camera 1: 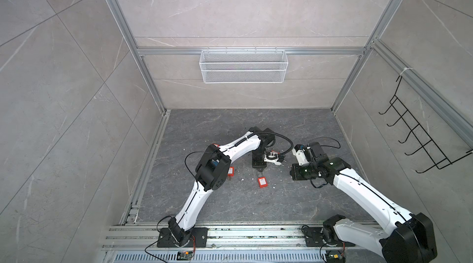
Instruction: Lock with the key
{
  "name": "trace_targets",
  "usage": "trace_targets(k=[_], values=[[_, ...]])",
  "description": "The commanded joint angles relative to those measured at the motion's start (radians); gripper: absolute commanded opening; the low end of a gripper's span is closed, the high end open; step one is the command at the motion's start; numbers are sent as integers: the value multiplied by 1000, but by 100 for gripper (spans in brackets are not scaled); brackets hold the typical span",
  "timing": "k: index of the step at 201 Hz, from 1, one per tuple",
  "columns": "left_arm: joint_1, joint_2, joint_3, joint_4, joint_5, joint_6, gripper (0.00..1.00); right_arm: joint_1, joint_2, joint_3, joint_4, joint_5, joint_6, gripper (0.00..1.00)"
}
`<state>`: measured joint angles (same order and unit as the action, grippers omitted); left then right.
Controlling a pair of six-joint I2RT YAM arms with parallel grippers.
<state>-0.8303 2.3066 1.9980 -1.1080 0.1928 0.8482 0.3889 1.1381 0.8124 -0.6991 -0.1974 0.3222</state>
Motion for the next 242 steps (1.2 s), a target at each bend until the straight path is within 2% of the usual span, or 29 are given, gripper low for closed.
trace_targets(k=[1,18,34,58,80,102,136,161,200,242], values=[[14,-30,59,71,6,-37,32,5,6,-6,-7,-4,44,0],[40,-79,43,144,32,-86,32,13,30,1,-7,-20,69,0],[80,-174,-45,274,66,-171,32,56,62,9,-3,-7,82,0],[139,-361,-286,552,72,-328,33,134,157,39,5,21,144,0],[199,-534,-533,781,134,-498,33,194,250,57,56,22,189,0],[239,-686,-723,930,109,-619,33,234,318,73,100,33,211,0],[246,-872,-924,979,59,-657,33,253,417,113,137,32,221,0],[246,-966,-1018,991,35,-665,33,263,470,139,150,32,224,1],[245,-1026,-1072,976,23,-670,33,279,517,174,137,27,216,10],[245,-1042,-1087,972,17,-678,34,283,488,191,115,53,201,23]])
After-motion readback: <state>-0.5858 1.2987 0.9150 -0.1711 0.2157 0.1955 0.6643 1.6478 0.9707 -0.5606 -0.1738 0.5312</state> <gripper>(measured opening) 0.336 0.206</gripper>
